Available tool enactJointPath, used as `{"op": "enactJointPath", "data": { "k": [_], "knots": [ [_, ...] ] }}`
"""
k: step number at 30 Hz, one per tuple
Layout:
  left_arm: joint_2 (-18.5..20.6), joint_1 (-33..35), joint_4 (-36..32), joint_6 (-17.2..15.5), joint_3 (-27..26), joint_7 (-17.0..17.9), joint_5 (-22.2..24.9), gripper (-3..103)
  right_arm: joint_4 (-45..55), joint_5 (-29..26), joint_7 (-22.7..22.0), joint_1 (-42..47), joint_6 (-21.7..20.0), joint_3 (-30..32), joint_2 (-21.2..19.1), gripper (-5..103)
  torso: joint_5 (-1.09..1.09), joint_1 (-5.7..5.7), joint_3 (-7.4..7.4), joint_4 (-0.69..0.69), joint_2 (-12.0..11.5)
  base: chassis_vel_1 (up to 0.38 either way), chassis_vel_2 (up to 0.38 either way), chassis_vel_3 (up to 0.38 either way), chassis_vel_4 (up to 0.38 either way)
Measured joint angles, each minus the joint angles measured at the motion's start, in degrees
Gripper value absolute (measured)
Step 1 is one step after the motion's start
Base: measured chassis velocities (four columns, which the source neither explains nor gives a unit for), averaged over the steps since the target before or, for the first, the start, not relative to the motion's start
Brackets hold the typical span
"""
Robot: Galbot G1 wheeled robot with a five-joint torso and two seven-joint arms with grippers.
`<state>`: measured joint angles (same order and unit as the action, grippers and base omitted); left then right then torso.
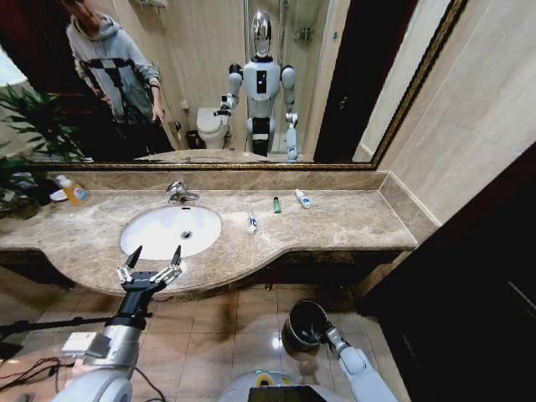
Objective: Pick up the trash from the sink and place it in the trash bin.
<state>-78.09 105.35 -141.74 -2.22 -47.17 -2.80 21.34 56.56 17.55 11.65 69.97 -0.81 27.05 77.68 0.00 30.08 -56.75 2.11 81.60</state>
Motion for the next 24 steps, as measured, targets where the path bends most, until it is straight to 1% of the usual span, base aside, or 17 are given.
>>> {"op": "enactJointPath", "data": {
  "k": [1, 2, 5, 6, 8, 9, 14, 17, 18, 19, 20, 22, 24],
  "knots": [
    [0.0, 0.0, 0.0, 0.0, 0.0, 0.0, 0.0, 100, 0.2, -0.1, 0.0, 0.2, 0.0, 0.0, 0.0, 74, 0.00, 0.00, 0.00, 0.00, 0.0, 0.000, 0.000, 0.000, 0.000],
    [0.0, 0.0, 0.0, 0.0, 0.0, 0.0, 0.0, 100, 0.2, -0.1, 0.0, 0.2, 0.0, 0.0, 0.0, 74, 0.00, 0.00, 0.00, 0.00, 0.0, 0.000, 0.000, 0.000, 0.000],
    [0.0, 0.0, 0.0, 0.0, 0.0, 0.0, 0.0, 100, 0.7, -0.4, 0.0, 0.6, 0.0, 0.0, -0.3, 90, 0.00, 0.00, 0.00, 0.00, 0.0, 0.000, 0.000, 0.000, 0.000],
    [0.0, 0.0, 0.0, 0.0, 0.0, 0.0, 0.0, 100, 0.7, -0.4, 0.0, 0.6, 0.0, 0.0, -0.3, 90, 0.00, 0.00, 0.00, 0.00, 0.0, 0.000, 0.000, 0.000, 0.000],
    [0.0, 0.0, 0.0, 0.0, 0.0, 0.0, 0.0, 100, 1.2, -0.7, 0.0, 0.9, -0.1, 0.1, -0.4, 98, 0.00, 0.00, 0.00, 0.00, 0.0, 0.000, 0.000, 0.000, 0.000],
    [0.0, 0.0, 0.0, 0.0, 0.0, 0.0, 0.0, 100, 1.5, -0.9, 0.0, 1.1, -0.1, 0.1, -0.5, 100, 0.00, 0.00, 0.00, 0.00, 0.0, 0.000, 0.000, 0.000, 0.000],
    [0.0, 0.0, 0.0, 0.0, 0.0, 0.0, 0.0, 100, 3.4, -1.6, 0.0, 2.4, 0.0, 0.1, -1.5, 100, 0.00, 0.00, 0.00, 0.00, 0.0, 0.000, 0.000, 0.000, 0.000],
    [0.0, 0.0, 0.0, 0.0, 0.0, 0.0, 0.0, 100, 6.7, -3.6, -0.1, 4.5, 0.6, 0.3, -2.8, 100, 0.01, 0.00, 0.00, 0.00, 0.0, 0.000, 0.000, 0.000, 0.000],
    [0.0, 0.0, 0.0, 0.0, 0.0, 0.0, 0.0, 100, 8.0, -4.1, -0.3, 5.4, 1.8, 0.7, -3.1, 100, 0.00, 0.00, 0.00, 0.00, 0.0, 0.000, 0.000, 0.000, 0.000],
    [0.0, 0.0, 0.0, 0.0, 0.0, 0.0, 0.0, 100, 8.0, -4.1, -0.3, 5.4, 1.8, 0.7, -3.1, 100, 0.00, 0.00, 0.00, 0.00, 0.0, 0.000, 0.000, 0.000, 0.000],
    [0.0, 0.0, 0.0, 0.0, 0.0, 0.0, 0.0, 100, 9.6, -4.5, -0.7, 6.6, 4.4, 1.4, -3.4, 100, -0.01, 0.00, 0.00, 0.00, 0.0, 0.000, 0.000, 0.000, 0.000],
    [0.0, 0.0, 0.0, 0.0, 0.0, 0.0, 0.0, 100, 13.5, -4.8, -1.4, 9.2, 8.3, 2.2, -3.9, 100, 0.02, 0.00, 0.00, -0.01, 0.0, 0.000, 0.000, 0.000, 0.000],
    [0.0, 0.0, 0.0, 0.0, 0.0, 0.0, 0.0, 100, 17.9, -6.2, -2.1, 11.9, 11.5, 2.8, -4.5, 100, 0.00, -0.01, 0.00, 0.00, 0.0, 0.000, 0.000, 0.000, 0.000]
  ]
}}
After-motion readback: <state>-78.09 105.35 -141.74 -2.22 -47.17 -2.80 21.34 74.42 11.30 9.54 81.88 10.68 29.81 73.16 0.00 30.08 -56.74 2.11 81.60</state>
